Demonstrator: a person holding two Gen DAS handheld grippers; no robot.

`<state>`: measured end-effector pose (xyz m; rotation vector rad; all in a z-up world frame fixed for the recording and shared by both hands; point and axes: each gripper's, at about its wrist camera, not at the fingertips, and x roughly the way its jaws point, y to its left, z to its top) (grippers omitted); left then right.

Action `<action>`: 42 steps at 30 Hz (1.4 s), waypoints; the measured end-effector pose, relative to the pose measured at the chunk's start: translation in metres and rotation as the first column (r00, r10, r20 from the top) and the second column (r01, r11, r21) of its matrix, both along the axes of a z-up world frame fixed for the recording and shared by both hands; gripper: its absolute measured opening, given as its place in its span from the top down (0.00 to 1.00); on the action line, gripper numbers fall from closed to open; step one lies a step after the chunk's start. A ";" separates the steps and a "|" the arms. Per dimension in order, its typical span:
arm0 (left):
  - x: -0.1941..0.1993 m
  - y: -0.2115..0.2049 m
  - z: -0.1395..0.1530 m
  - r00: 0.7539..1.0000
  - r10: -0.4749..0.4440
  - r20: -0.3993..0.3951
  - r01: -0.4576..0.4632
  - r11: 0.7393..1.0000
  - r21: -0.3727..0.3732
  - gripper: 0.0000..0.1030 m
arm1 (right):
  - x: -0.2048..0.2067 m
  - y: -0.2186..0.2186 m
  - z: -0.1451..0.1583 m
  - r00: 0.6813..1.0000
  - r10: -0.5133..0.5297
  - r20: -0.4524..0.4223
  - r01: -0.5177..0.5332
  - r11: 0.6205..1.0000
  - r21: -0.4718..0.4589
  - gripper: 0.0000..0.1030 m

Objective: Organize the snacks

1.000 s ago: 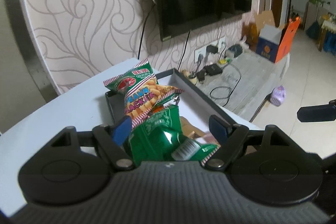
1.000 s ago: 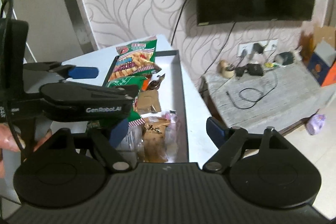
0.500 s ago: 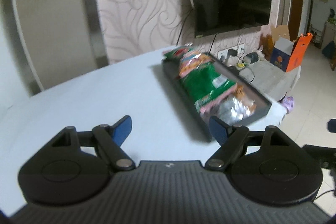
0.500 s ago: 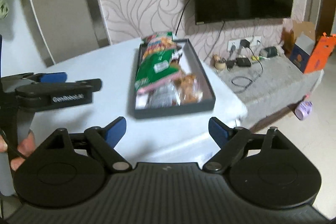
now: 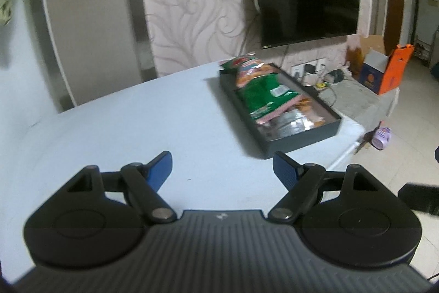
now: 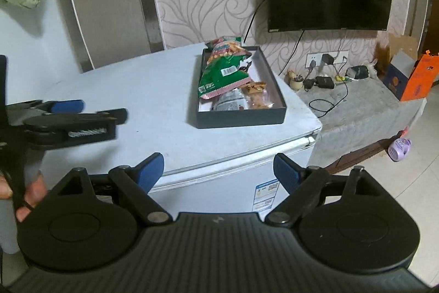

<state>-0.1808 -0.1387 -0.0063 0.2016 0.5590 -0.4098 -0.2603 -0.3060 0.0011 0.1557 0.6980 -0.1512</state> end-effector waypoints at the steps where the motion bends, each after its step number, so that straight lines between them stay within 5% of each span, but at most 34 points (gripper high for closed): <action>1: -0.004 -0.007 0.001 1.000 -0.014 -0.004 0.014 1.000 -0.011 0.20 | -0.004 -0.001 0.001 1.000 0.000 0.002 0.000 1.000 -0.011 0.12; 18: -0.032 -0.063 -0.002 0.991 -0.134 -0.006 0.134 0.991 0.005 0.20 | -0.064 -0.036 0.014 0.993 -0.117 0.020 0.118 0.992 -0.047 0.12; 42: -0.032 -0.085 0.001 0.988 -0.155 0.009 0.154 0.988 0.022 0.20 | -0.061 -0.058 0.016 0.991 -0.129 0.025 0.130 0.991 -0.032 0.11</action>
